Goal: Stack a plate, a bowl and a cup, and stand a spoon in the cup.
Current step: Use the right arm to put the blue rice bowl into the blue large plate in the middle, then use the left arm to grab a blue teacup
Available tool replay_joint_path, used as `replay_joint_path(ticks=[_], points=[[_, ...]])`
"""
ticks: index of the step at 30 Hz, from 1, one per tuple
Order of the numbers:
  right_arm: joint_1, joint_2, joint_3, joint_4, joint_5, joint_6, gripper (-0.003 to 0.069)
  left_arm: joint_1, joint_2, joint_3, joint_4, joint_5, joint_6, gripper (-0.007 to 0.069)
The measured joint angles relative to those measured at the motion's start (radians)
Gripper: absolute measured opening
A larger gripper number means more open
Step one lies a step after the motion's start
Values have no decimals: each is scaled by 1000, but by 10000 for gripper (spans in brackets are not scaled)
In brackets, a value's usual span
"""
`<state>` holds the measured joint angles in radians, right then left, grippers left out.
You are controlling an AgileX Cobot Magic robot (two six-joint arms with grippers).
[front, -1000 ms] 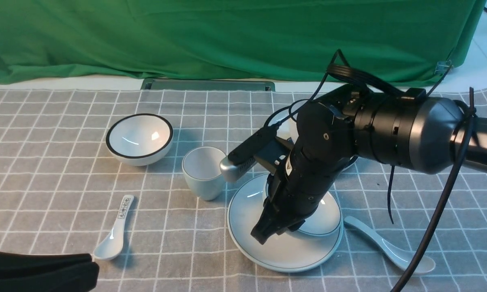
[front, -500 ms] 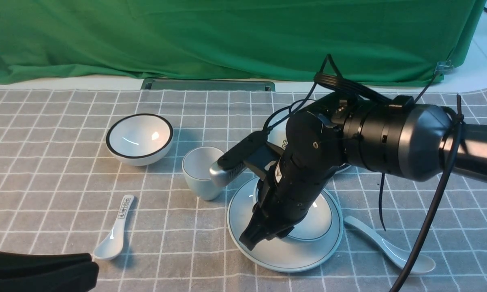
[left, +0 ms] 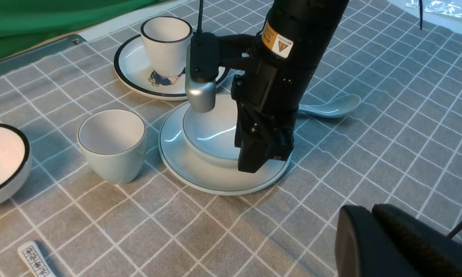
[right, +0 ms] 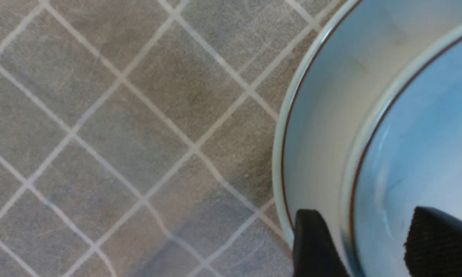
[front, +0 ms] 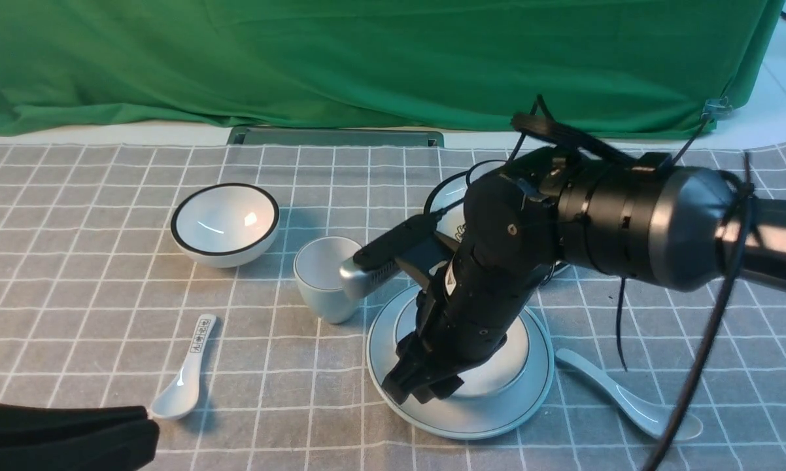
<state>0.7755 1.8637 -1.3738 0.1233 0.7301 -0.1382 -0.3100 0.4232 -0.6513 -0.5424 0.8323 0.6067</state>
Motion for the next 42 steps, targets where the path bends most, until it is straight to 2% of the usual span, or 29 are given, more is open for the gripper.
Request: replay_joint_path(ticks=[5,8,12,13,14,17,19,25,32,37,40,42], points=[[0,-120,0,0,35,0,367,0,51,-5,12,-11,-28,17],[0,-241,0,-3,100,-1,361,0,161,-29,30,24,-34,17],[0,-444,53,-94,171,21,229,-6,360,-106,31,76,-34,17],[0,-453,58,-100,172,24,221,-7,377,-114,33,76,-33,17],[0,-519,100,-146,180,49,164,-17,428,-139,40,76,-32,17],[0,-658,218,-227,189,112,62,-65,552,-195,71,75,-30,17],[0,-766,316,-251,194,158,26,-129,662,-246,114,75,-32,17],[0,-980,472,-262,204,247,23,-216,869,-390,236,86,-59,17],[0,-1151,556,-264,228,304,23,-218,1083,-583,304,130,-61,29],[0,-1229,565,-265,252,309,22,-218,1191,-675,398,156,-61,97],[0,-1248,565,-265,260,309,22,-218,1243,-690,435,150,-59,200],[0,-1248,565,-266,260,309,22,-218,1258,-690,440,148,-56,239]])
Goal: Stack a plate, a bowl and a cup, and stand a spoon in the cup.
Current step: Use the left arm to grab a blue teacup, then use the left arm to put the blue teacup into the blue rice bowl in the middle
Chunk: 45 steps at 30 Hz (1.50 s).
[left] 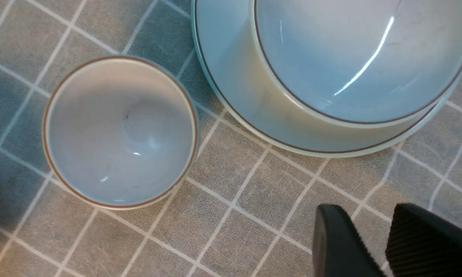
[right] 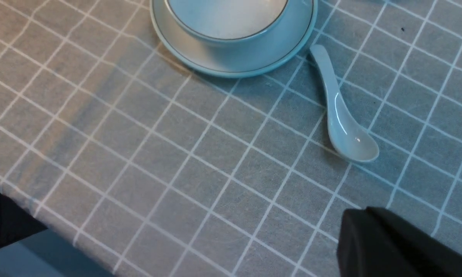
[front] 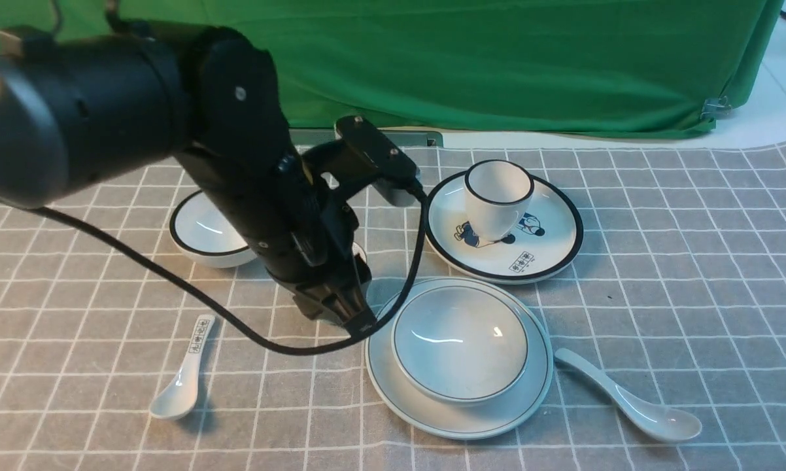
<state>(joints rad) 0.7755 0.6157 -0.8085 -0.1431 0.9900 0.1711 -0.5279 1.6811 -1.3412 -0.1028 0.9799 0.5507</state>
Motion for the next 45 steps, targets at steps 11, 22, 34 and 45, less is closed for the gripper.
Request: replay_joint_path(ticks=[11,22,34,45], points=[[0,0,5,-2,-3,3,22,0,75,-1,186,-170,20,418],[0,0,5,5,-3,8,22,39,213,-2,220,-272,82,392],[0,0,11,6,-4,19,22,44,210,-80,37,-84,251,30],[0,0,69,4,-46,19,22,-162,158,-282,-41,36,200,29]])
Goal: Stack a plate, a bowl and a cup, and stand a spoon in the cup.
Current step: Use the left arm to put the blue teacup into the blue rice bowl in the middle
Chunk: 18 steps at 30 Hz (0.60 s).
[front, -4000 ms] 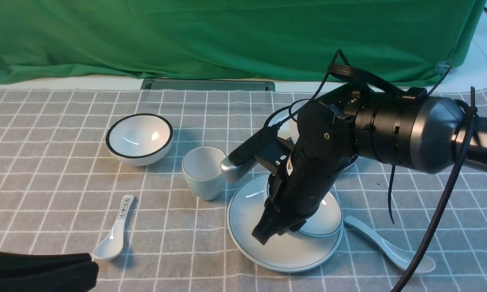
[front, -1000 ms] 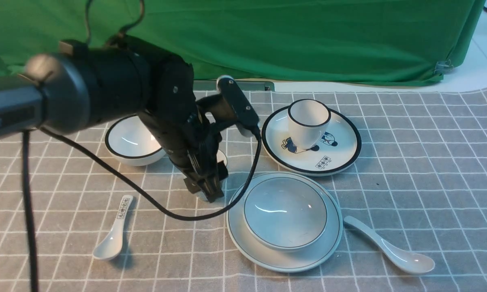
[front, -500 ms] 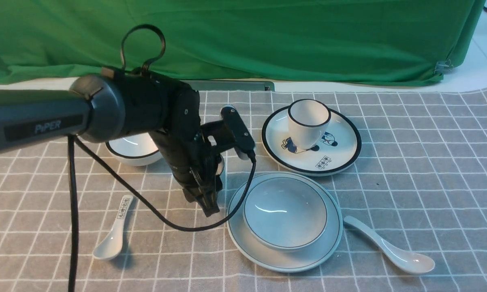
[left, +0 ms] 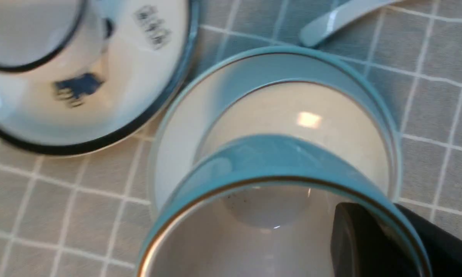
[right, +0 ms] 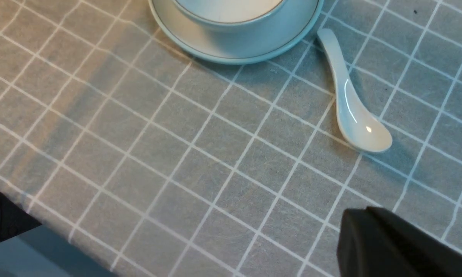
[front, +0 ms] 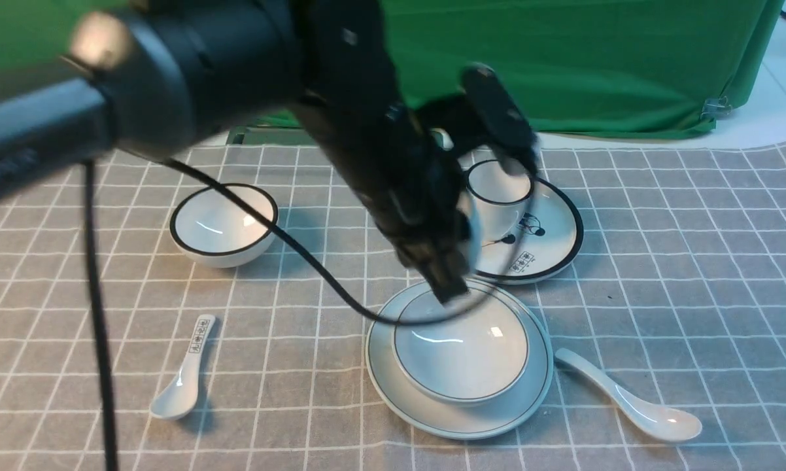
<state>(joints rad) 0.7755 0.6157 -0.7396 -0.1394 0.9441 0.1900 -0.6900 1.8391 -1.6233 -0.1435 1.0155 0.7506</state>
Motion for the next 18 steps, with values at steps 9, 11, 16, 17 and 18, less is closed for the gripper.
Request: replay_joint_path(ticks=[9,11,16,17,18], points=[[0,0,0,-1,-3,0,22,-89,148,0,101,11,-33,29],[0,0,0,-2,-3,0,22,-89,165,0,125,-6,-45,29],[0,0,0,-2,-4,0,22,-88,183,0,152,-36,-54,30],[0,0,0,-2,-5,0,22,-88,184,0,153,-36,-54,30],[0,0,0,-2,-5,0,22,-88,187,0,153,-36,-55,30]])
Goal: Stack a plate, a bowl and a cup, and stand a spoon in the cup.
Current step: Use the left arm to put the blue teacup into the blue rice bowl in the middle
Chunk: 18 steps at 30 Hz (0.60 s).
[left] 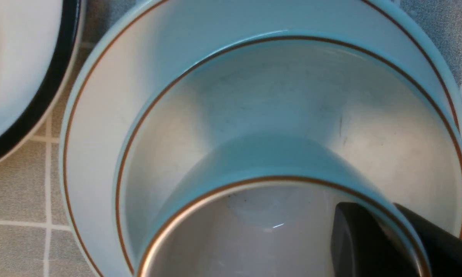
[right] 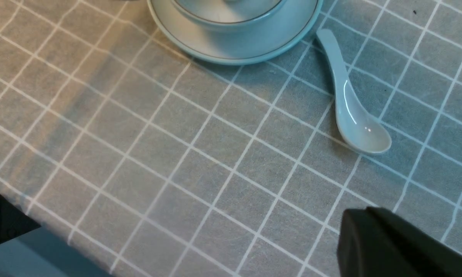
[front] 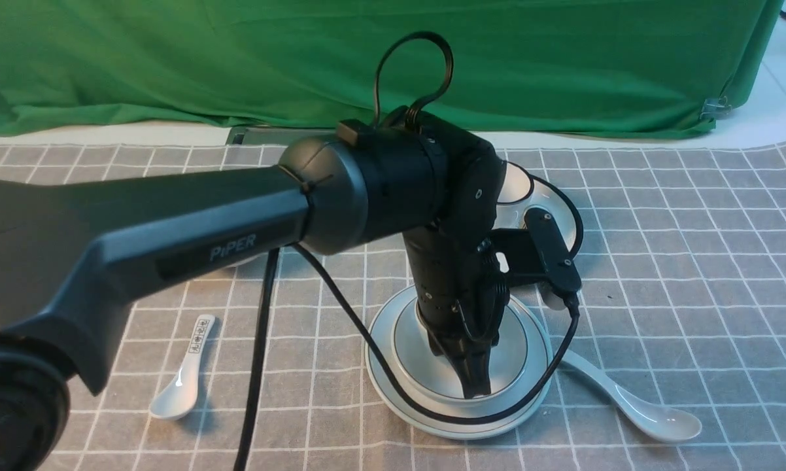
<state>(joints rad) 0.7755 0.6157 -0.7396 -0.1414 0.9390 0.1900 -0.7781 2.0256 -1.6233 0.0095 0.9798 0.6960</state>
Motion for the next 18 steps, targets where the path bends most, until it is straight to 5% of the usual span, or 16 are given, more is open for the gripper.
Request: replay_joint_path(ticks=[7,11,13,18], points=[[0,0,0,0,0,27,51,0,2,0,0,-3,0,85],[0,0,0,0,-1,55,180,0,2,0,1,-4,0,190],[0,1,0,0,-1,63,314,0,2,0,1,-5,0,293],[0,68,-25,-41,2,63,382,0,-43,-27,-3,9,-60,423]])
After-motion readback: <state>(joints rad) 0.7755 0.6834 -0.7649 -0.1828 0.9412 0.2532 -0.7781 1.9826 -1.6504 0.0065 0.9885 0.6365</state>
